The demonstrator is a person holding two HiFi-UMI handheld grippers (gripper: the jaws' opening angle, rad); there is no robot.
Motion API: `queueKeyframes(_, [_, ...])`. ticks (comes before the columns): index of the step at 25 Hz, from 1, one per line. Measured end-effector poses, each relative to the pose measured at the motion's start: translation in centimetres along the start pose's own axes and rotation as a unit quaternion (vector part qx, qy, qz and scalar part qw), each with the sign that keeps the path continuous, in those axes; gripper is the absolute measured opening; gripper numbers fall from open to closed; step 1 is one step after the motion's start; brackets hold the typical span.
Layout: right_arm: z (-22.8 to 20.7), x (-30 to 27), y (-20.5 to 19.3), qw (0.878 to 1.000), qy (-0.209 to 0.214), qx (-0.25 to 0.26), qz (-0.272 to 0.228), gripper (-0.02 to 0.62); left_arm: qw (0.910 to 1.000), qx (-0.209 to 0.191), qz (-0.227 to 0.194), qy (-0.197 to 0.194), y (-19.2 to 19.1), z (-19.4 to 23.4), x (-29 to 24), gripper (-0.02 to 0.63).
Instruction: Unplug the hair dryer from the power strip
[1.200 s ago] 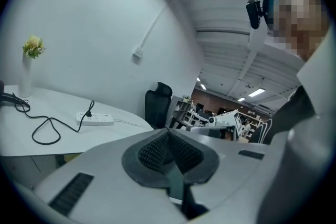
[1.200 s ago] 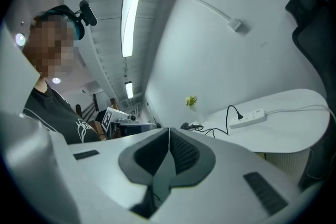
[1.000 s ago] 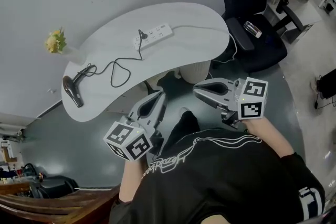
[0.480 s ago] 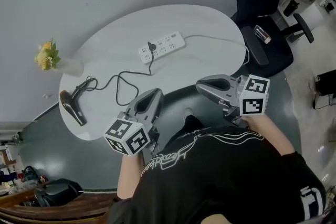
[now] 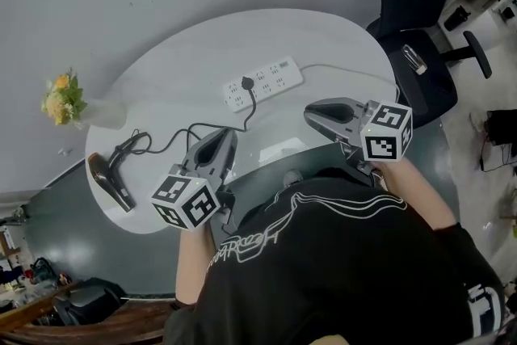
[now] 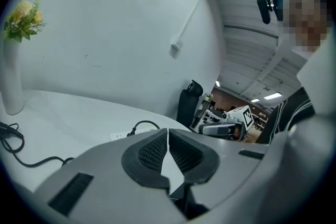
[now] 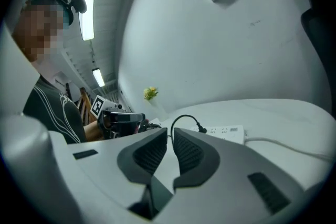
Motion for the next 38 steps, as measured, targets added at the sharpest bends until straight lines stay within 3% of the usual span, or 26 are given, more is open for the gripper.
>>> queueKeyframes(2, [-1.4, -0.9, 0.2, 0.999, -0.019, 0.02, 0.016, 0.019, 0.9999, 0.0, 0.01, 0.006, -0.4, 1.0, -0.7, 0.009])
queueKeyframes(4, [-2.7, -1.9, 0.5, 0.999, -0.03, 0.031, 0.03, 0.095, 0.9998, 0.001, 0.018, 0.01, -0.6, 1.8, -1.5, 0.008])
queueKeyframes(11, [-8.2, -5.3, 1.6, 0.987, -0.079, 0.107, 0.096, 0.167, 0.9987, 0.026, 0.04, 0.017, -1.1, 4.2, -3.9, 0.009])
queueKeyframes(15, [-11.8, -7.5, 1.0, 0.971, -0.097, 0.147, 0.162, 0.181, 0.9978, 0.042, 0.046, 0.022, -0.9, 5.8, -5.0, 0.008])
queueKeyframes(22, [-16.0, -10.5, -0.8, 0.942, -0.121, 0.172, 0.26, 0.199, 0.9957, 0.068, 0.058, 0.028, -1.7, 8.3, -6.6, 0.008])
queueKeyframes(33, [-17.8, -11.9, -2.2, 0.914, -0.13, 0.203, 0.326, 0.199, 0.9941, 0.07, 0.076, 0.032, -3.2, 10.6, -8.1, 0.009])
queueKeyframes(38, [-18.0, -11.8, -2.2, 0.911, -0.134, 0.212, 0.326, 0.199, 0.9948, 0.053, 0.084, 0.023, -3.3, 10.8, -8.9, 0.009])
Point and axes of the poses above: the fingertips, and each gripper's own axes: x backward along the fingers, z to its left, y out of its top, the point moved 1 cm from there along x, backward along the fingers, and after that the axes turned 8 degrees about -x, right-handed, at the moved point
